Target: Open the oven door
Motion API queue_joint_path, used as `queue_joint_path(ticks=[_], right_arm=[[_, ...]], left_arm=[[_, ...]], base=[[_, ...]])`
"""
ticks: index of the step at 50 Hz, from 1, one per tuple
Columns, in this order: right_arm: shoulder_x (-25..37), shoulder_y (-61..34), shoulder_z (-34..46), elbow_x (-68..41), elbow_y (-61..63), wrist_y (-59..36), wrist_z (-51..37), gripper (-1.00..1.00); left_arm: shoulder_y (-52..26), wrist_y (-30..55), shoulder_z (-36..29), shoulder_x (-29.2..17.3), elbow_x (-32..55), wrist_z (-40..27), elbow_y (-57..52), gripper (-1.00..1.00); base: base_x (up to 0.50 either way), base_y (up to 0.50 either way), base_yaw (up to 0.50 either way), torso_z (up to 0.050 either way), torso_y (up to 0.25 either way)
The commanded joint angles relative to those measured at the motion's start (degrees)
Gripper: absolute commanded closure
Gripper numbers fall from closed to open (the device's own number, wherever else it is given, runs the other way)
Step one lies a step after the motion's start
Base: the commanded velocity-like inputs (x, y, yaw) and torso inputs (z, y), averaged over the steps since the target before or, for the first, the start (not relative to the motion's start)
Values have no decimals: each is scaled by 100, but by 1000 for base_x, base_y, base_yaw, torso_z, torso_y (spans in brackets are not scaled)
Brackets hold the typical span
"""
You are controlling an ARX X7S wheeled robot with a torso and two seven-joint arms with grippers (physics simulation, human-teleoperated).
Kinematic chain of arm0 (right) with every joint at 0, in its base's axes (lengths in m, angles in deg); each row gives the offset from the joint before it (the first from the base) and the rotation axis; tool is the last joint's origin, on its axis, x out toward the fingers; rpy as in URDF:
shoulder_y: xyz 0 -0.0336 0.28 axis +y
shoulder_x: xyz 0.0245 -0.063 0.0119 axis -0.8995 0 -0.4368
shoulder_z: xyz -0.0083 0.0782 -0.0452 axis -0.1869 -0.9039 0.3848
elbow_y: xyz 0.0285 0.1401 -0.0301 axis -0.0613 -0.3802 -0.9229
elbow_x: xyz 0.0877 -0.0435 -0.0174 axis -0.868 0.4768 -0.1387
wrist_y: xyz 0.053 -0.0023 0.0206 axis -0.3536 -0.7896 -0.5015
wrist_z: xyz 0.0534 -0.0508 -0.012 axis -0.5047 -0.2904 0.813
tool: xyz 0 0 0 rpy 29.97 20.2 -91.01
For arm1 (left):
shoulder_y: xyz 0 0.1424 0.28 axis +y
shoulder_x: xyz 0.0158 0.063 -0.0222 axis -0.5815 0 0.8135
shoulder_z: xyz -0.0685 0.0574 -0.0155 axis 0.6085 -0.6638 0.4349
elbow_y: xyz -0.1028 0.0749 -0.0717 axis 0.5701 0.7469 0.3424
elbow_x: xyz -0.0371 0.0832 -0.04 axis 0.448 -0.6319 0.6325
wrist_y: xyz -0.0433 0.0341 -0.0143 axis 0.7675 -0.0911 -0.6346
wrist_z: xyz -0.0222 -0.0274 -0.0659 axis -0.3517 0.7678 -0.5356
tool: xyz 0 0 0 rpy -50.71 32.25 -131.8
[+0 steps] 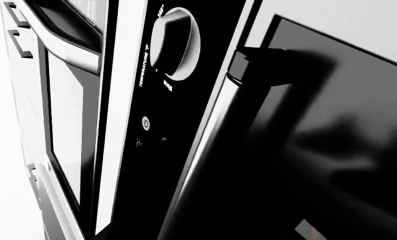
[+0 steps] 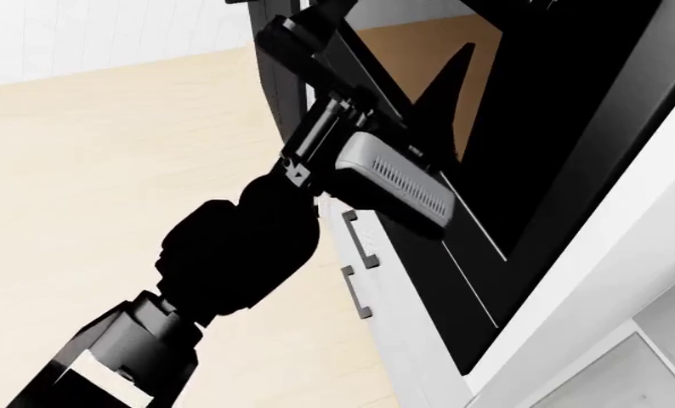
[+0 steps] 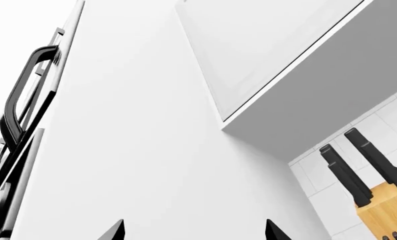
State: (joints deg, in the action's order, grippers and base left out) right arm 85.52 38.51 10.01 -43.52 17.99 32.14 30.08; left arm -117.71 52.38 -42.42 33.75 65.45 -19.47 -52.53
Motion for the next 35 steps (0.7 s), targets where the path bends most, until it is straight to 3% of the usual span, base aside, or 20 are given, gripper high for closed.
queue_joint_path(ticks=[1,16,35], right_arm=[[10,-9,-6,-9,2,-17,-10,-100],[14,-3,12,-11,0,1,-9,-100],[20,13,13,-29,6,15,-18,-100]], left_arm=[[-177,-523,-86,137,179,-63,375,-100],[-414,-561,-82,271,-90,-507,746,-100],[-641,-770,-311,371,-68,-513,1239,-100]], base=[[0,0,0,0,0],[0,0,0,0,0],[0,0,0,0,0]])
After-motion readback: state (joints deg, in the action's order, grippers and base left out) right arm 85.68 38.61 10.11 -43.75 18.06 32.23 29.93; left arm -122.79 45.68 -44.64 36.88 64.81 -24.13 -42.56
